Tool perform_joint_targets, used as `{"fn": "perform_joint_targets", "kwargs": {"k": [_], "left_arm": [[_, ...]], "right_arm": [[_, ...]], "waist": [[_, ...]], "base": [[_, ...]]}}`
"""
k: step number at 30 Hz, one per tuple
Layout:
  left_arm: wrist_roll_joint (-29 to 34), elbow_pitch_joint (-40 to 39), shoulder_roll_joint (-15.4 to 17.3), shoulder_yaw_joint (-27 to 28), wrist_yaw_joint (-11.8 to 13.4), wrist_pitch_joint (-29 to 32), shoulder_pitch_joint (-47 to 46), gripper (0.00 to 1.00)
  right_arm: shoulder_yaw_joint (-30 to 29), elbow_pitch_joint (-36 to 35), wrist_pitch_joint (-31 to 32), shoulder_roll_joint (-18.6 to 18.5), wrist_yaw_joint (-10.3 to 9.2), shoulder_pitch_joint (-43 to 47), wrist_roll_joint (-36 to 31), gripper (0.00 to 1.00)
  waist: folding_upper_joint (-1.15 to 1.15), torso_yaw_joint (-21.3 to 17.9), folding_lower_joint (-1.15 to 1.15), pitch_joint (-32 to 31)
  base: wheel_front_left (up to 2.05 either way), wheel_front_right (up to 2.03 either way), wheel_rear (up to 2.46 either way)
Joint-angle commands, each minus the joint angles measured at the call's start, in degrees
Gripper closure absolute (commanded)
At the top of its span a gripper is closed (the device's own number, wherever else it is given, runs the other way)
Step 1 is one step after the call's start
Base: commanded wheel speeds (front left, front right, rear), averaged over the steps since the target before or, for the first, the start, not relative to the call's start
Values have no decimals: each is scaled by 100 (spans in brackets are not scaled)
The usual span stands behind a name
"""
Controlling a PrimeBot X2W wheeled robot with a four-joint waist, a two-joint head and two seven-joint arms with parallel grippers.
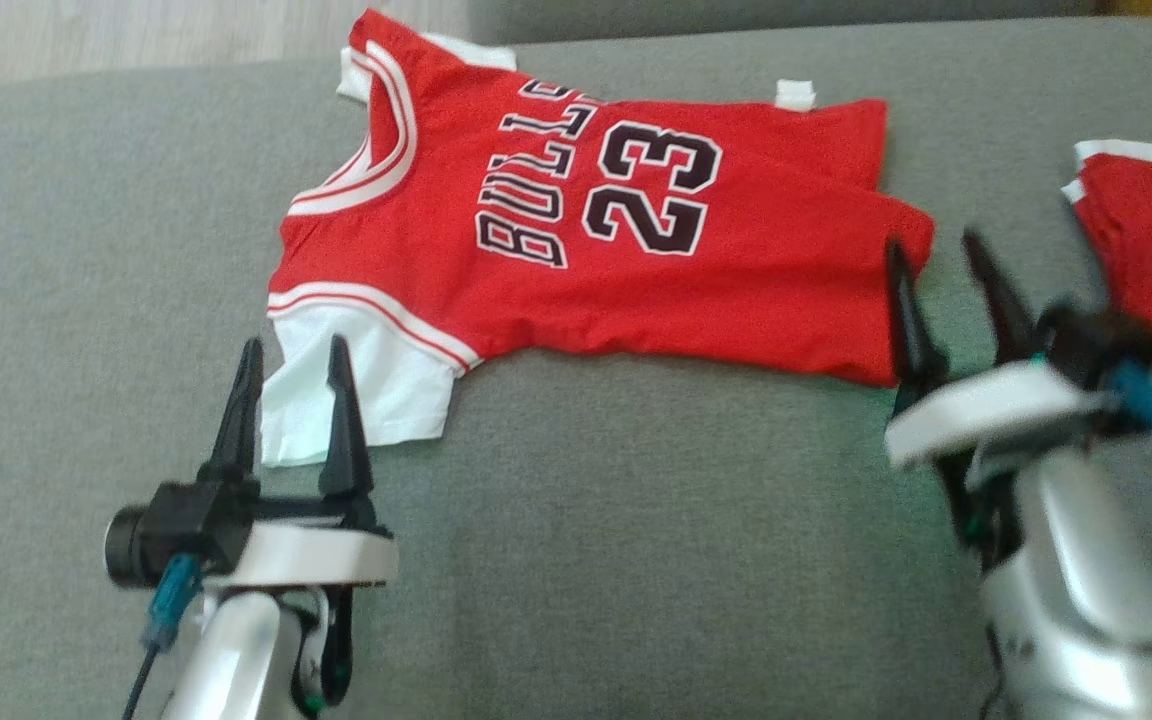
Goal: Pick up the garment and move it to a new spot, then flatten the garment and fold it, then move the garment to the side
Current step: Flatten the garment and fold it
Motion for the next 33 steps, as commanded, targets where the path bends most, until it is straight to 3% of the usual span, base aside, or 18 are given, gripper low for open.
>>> {"fn": "perform_joint_targets", "kwargs": {"k": [1,8,15,20,27,28,29,33], "left_arm": [[71,-162,-4,185,-33,-54,-324,0],[162,-115,-175,55,-234,-54,-728,0],[112,-33,-306,-200,-326,-54,-1073,0],[38,-14,-320,-315,-322,-54,-1155,0],[-158,-45,-323,-527,-214,-54,-1227,0],[-173,-47,-323,-550,-200,-54,-1234,0],[-186,-50,-323,-569,-189,-54,-1240,0],[-221,-61,-324,-599,-160,-54,-1260,0]], "right_arm": [[68,-248,132,-50,-4,-456,-83,0],[-194,250,1305,-542,-4,-1824,-270,0],[-473,1946,2818,-1231,-4,-3122,-388,0],[-491,2619,3077,-1513,-4,-3470,-597,0],[-336,3298,3042,-1578,-4,-3806,-496,0],[-271,3346,2991,-1587,-4,-3841,-459,65],[-217,3355,2869,-1624,-4,-3894,-447,100],[-12,3344,2234,-1795,-4,-4175,-484,100]], "waist": [[0,94,-1,132],[0,529,-1,588],[0,1087,-1,979],[0,1256,-1,1086],[0,1395,-1,1190],[0,1409,-1,1201],[0,1422,-1,1213],[0,1465,-1,1258]], "base": [[0,0,0],[0,0,0],[0,0,0],[0,0,0],[0,0,0],[0,0,0],[0,0,0],[0,0,0]]}}
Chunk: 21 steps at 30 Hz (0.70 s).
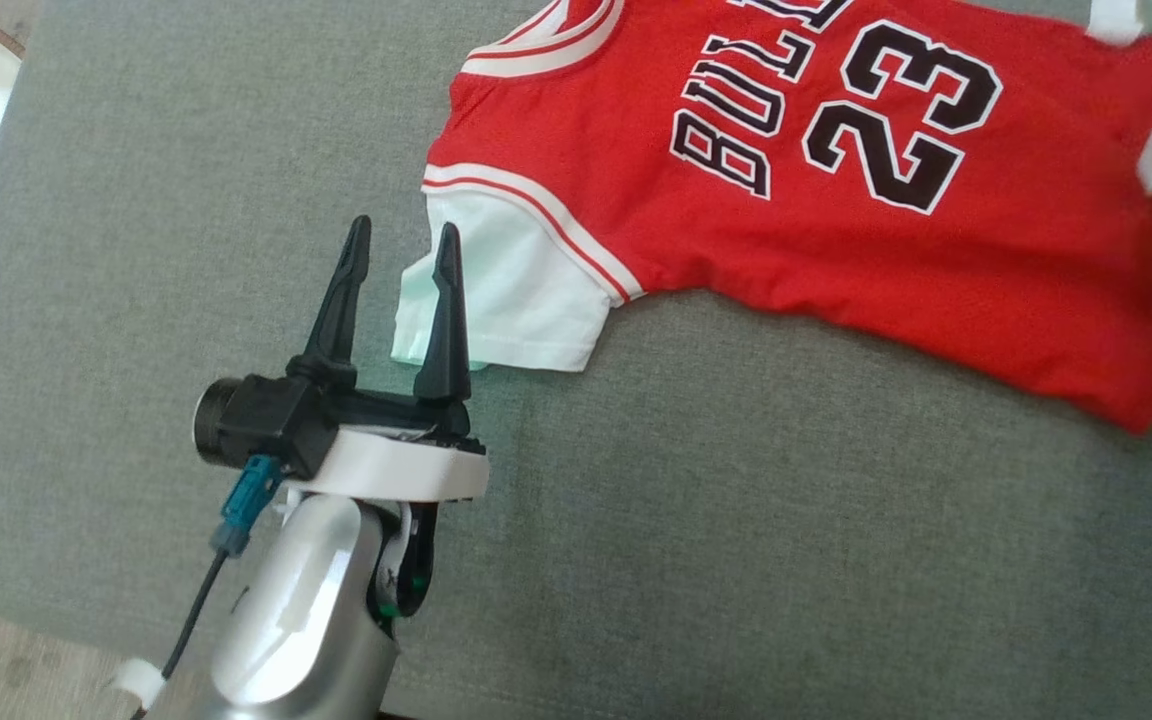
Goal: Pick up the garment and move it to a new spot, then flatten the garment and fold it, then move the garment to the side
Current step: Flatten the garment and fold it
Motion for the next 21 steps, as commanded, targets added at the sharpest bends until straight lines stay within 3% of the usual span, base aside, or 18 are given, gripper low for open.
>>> {"fn": "perform_joint_targets", "kwargs": {"k": [1,11,21], "left_arm": [[-63,-187,50,128,22,-54,-118,0],[-181,-233,49,-15,64,-54,-157,0],[-276,-271,49,-124,104,-55,-132,0]], "right_arm": [[125,-200,-242,-85,-4,-321,-31,100],[35,17,-1402,-434,-4,-1490,-451,100],[-361,552,-1775,-542,-4,-2226,-1165,100]], "waist": [[0,12,-1,14],[0,166,-1,102],[0,425,-1,173]], "base": [[0,0,0],[0,0,0],[0,0,0]]}}
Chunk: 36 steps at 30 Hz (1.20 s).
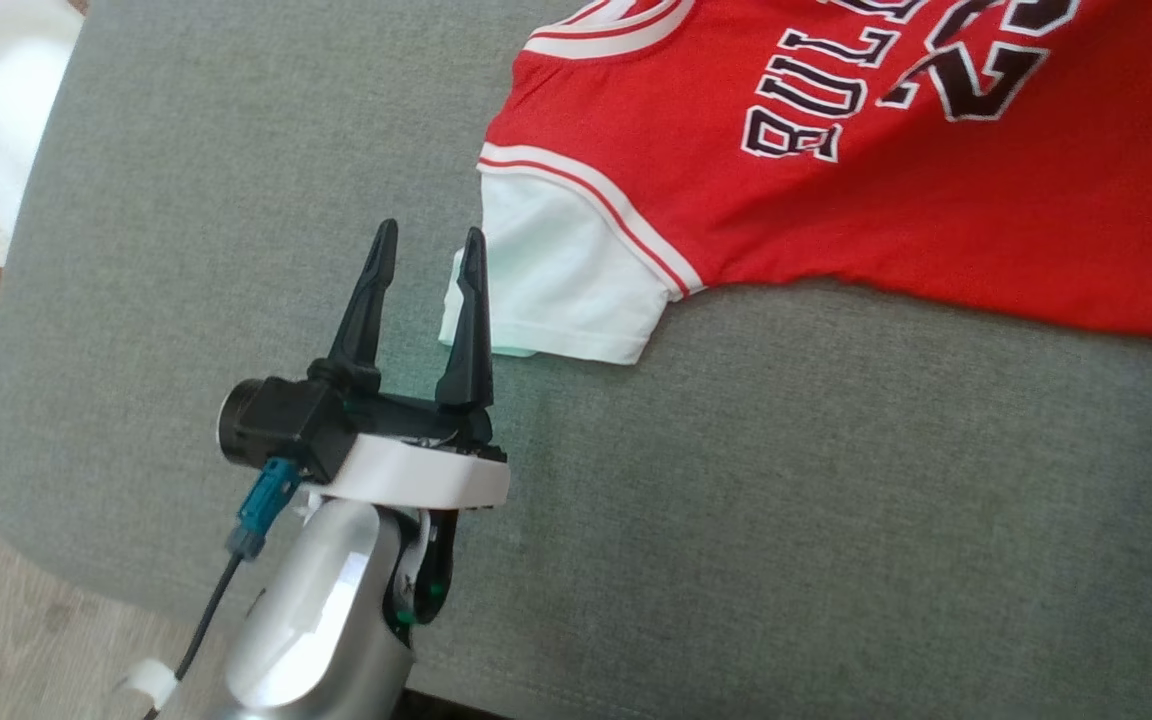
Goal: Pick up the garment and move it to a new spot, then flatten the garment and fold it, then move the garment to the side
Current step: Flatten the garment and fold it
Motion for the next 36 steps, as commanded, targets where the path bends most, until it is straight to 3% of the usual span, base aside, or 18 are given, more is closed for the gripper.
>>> {"fn": "perform_joint_targets", "kwargs": {"k": [1,2,3,14,23,28,36], "left_arm": [[-69,-207,54,128,49,-55,-123,0],[-74,-215,54,121,54,-55,-119,0],[-78,-222,54,116,61,-55,-116,0],[57,-202,53,368,83,-55,-87,0],[356,-181,53,857,-57,-55,113,0],[469,-164,53,1044,-141,-55,296,0],[505,-152,53,1240,-224,-55,598,0]], "right_arm": [[-20,-122,-110,-1,-4,-222,-126,98],[-65,-68,-140,1,-4,-238,-193,9],[-117,18,-125,14,-4,-240,-242,0],[-385,494,-391,290,-4,58,-485,0],[-236,481,-1178,858,-4,681,112,0],[124,-172,-1282,1204,-4,1414,712,0],[310,-2274,-1288,1582,-4,3475,1656,0]], "waist": [[0,36,0,18],[0,47,0,24],[0,52,0,29],[0,-309,0,-212],[0,-978,0,-783],[0,-1354,0,-1109],[0,-1745,0,-1516]], "base": [[0,0,0],[0,0,0],[0,0,0],[0,0,0],[0,0,0],[0,0,0],[0,0,0]]}}
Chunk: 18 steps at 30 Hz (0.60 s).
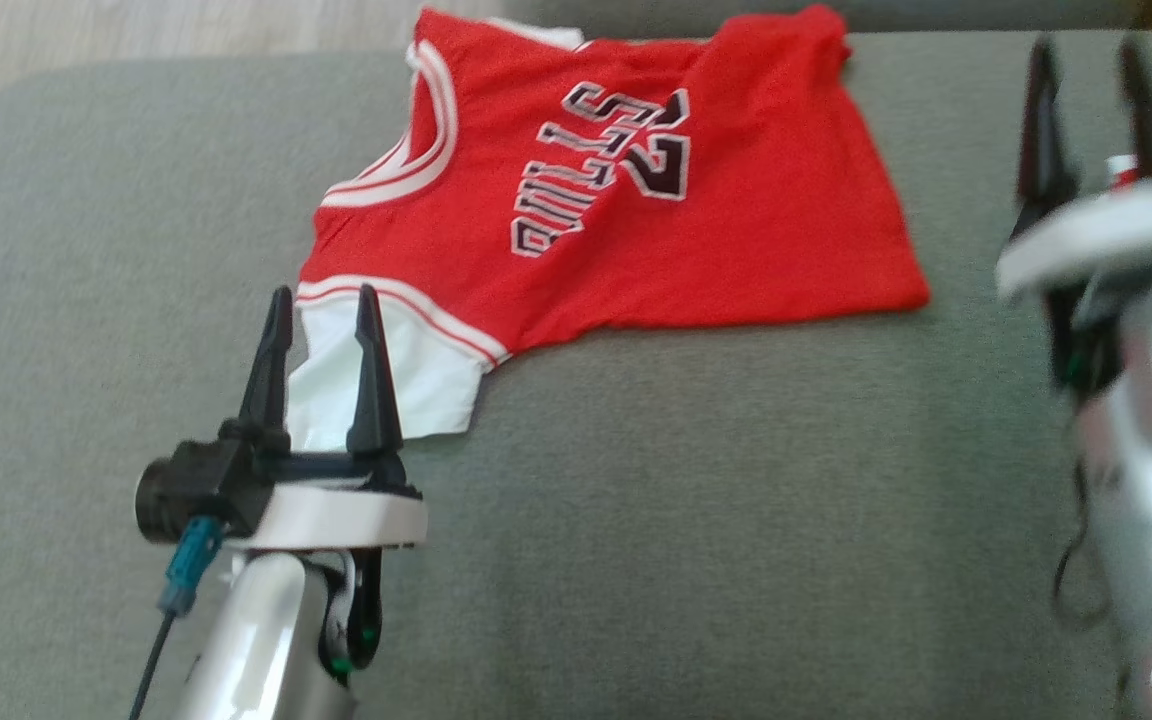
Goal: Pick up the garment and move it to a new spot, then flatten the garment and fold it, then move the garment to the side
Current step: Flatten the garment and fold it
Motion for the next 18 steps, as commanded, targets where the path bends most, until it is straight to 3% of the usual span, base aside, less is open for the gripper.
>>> {"fn": "perform_joint_targets", "kwargs": {"k": [1,7,12,18], "left_arm": [[71,-170,49,209,-25,-45,-21,0],[74,-136,49,280,-101,-45,188,0],[62,-51,49,326,-152,-45,357,0],[83,24,49,372,-169,-45,374,0]], "right_arm": [[79,-436,-60,148,-4,270,40,0],[-264,-1632,-60,659,-4,1846,51,0],[-271,-2258,-61,818,-4,2866,-30,0],[-133,-2448,-61,824,-4,3046,170,0]], "waist": [[-1,-166,1,-166],[-1,-291,1,-302],[-1,-345,1,-377],[-1,-361,1,-384]], "base": [[0,0,0],[0,0,0],[0,0,0],[0,0,0]]}}
